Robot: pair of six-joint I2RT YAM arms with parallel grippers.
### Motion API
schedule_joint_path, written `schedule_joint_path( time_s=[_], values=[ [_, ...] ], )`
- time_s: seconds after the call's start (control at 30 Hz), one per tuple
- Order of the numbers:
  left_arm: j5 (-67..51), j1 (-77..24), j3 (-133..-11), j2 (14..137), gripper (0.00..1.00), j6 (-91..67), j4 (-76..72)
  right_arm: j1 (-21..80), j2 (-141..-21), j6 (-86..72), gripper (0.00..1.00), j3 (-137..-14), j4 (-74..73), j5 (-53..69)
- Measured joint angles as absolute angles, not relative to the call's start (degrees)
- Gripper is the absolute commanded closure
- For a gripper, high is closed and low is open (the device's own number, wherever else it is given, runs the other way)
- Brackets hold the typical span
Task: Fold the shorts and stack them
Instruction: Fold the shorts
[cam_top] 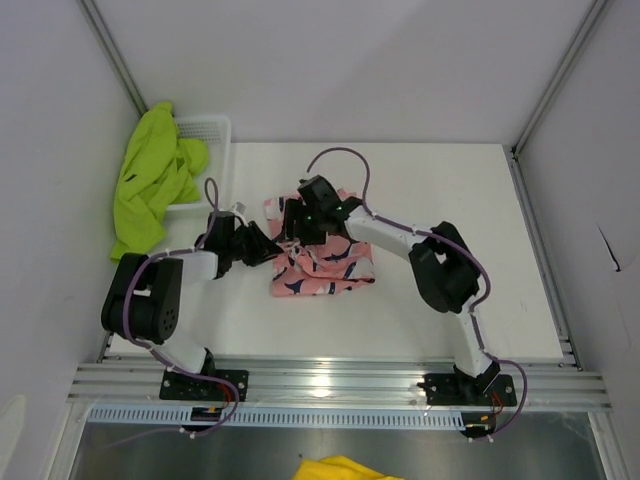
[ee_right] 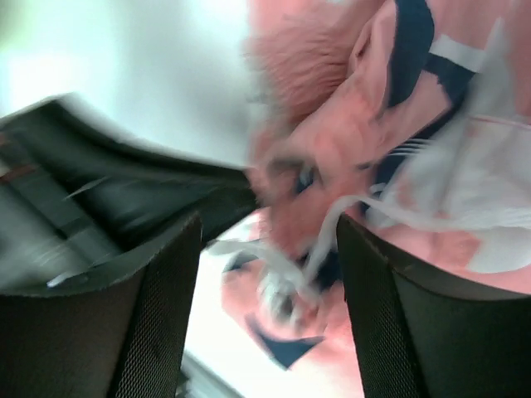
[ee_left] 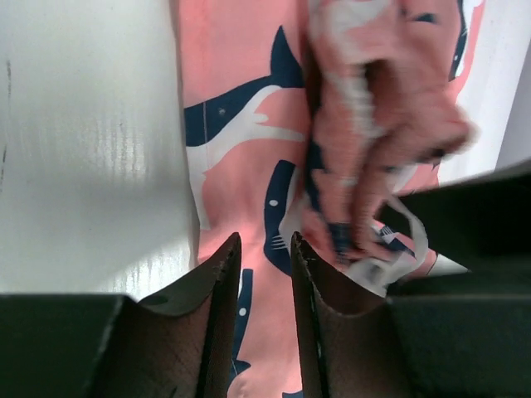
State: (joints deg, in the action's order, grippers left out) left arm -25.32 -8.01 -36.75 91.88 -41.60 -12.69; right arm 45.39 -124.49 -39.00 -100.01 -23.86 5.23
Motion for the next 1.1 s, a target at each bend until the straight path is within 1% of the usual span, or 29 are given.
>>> schedule_joint_path(
  time_s=[0.17, 0.27, 0.3, 0.4, 0.43, 0.53, 0.6, 0.7, 0.8, 0.83, 1.1],
  values=[
    [-25.8, -7.9, -36.2, 91.3, 0.63, -42.1, -14.8, 41.8, -114.9, -41.9, 0.27, -88.4, -7.9, 18.2],
    [-26.0, -7.7, -35.9, 91.0, 0.62, -42.1, -15.7, 39.8, -111.6, -42.7, 0.27, -85.1, -2.3, 21.8],
    [-26.1, -7.6, -35.7, 90.9, 0.62, -42.2, -16.2, 39.3, -110.9, -42.8, 0.29, -84.3, -0.9, 22.4],
    [-26.4, -7.0, -34.2, 90.3, 0.62, -42.7, -18.2, 38.6, -109.2, -43.3, 0.50, -81.7, 2.5, 23.3],
    [-26.8, -6.5, -33.3, 89.8, 0.63, -43.2, -19.0, 38.5, -108.7, -43.7, 0.62, -80.4, 3.5, 23.4],
    [-27.9, -4.7, -29.8, 87.8, 0.65, -44.7, -22.7, 37.8, -108.3, -45.4, 0.79, -76.5, 7.1, 23.7],
    [-28.8, -3.7, -27.9, 86.8, 0.65, -45.7, -25.6, 37.4, -108.3, -46.6, 0.83, -73.7, 8.6, 23.8],
    [-30.0, -3.4, -26.5, 86.1, 0.60, -47.1, -29.6, 37.0, -108.5, -48.2, 0.89, -70.8, 10.3, 23.7],
    [-31.0, -3.4, -25.8, 85.4, 0.54, -48.4, -33.5, 36.7, -109.8, -50.1, 0.90, -69.0, 14.3, 23.9],
    [-31.3, -3.4, -25.7, 85.3, 0.50, -48.8, -35.1, 36.8, -110.3, -50.6, 0.91, -68.7, 15.4, 23.8],
    [-33.1, -4.0, -26.9, 87.1, 0.44, -50.5, -40.6, 41.0, -117.6, -51.0, 0.92, -69.9, 15.9, 19.8]
  ],
)
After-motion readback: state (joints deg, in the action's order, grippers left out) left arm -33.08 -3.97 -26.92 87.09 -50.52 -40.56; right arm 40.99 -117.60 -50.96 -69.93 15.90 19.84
